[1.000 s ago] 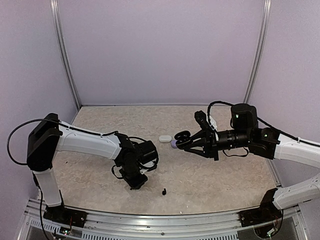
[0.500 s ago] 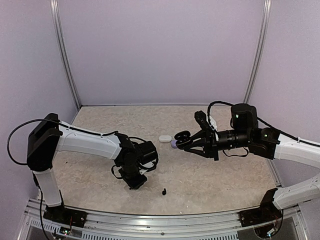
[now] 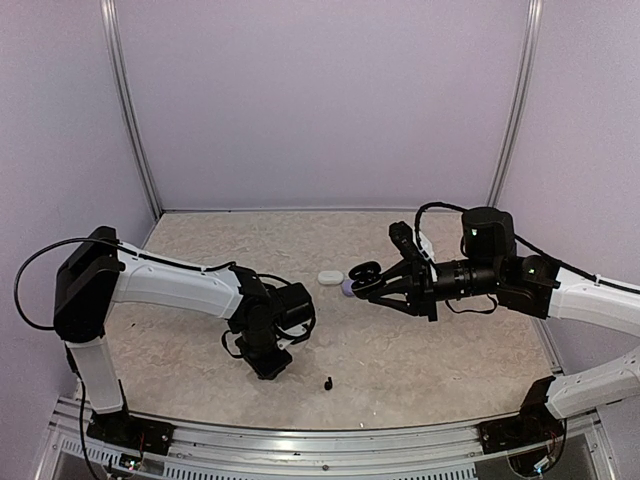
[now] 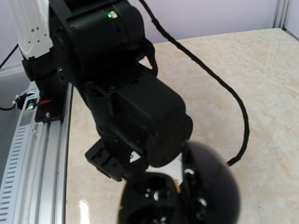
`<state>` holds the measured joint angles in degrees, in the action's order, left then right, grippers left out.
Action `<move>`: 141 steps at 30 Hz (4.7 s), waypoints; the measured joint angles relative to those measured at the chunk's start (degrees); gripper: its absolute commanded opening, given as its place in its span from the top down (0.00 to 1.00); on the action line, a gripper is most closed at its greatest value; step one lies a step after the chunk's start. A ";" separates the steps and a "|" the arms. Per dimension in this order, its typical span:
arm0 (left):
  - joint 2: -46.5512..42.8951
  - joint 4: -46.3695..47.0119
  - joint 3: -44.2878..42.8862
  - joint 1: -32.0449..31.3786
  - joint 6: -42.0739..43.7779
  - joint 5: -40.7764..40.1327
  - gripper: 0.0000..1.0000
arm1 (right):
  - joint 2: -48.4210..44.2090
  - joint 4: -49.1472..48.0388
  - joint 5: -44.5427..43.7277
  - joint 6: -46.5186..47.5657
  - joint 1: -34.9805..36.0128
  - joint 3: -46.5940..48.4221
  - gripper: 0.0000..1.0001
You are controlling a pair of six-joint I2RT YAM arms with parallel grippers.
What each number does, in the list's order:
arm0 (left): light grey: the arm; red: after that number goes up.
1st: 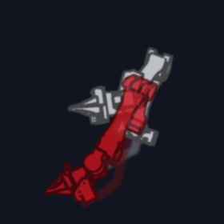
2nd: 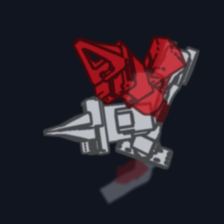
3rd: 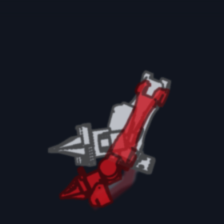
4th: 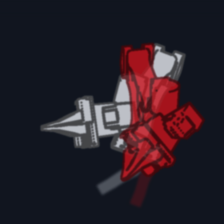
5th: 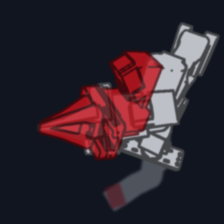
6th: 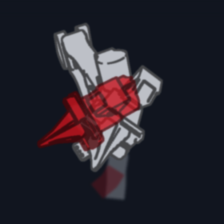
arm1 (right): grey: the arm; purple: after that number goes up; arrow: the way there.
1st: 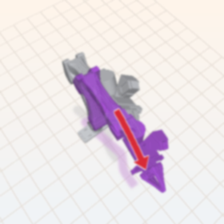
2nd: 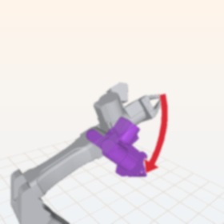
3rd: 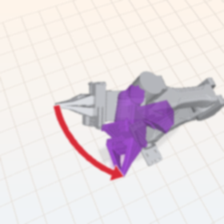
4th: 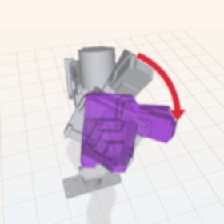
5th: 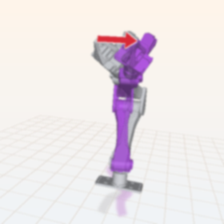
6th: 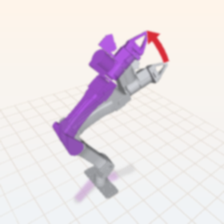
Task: Insert the wireless bluetooth earbuds into the charging case
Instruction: Pick up the left earbud from the center of the board, then insert the left earbud into the left side groove of the charging case.
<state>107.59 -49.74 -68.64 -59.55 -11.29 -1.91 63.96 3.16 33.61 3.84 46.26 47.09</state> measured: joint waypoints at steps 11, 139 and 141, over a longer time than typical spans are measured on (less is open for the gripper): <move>-0.42 -0.42 0.13 0.22 -0.02 -0.02 0.84 | 0.00 -0.02 -0.02 0.00 0.00 0.00 0.96; -36.74 73.50 15.85 -13.86 16.41 -4.61 0.87 | -1.07 -31.26 -6.49 -1.01 11.87 -5.86 1.00; -36.52 73.53 15.78 -13.86 16.68 -4.61 0.86 | -1.07 -31.32 -6.56 -1.16 11.87 -6.03 1.00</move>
<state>71.07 23.79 -52.86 -73.41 5.39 -6.52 62.89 -28.16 27.05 2.68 58.13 41.06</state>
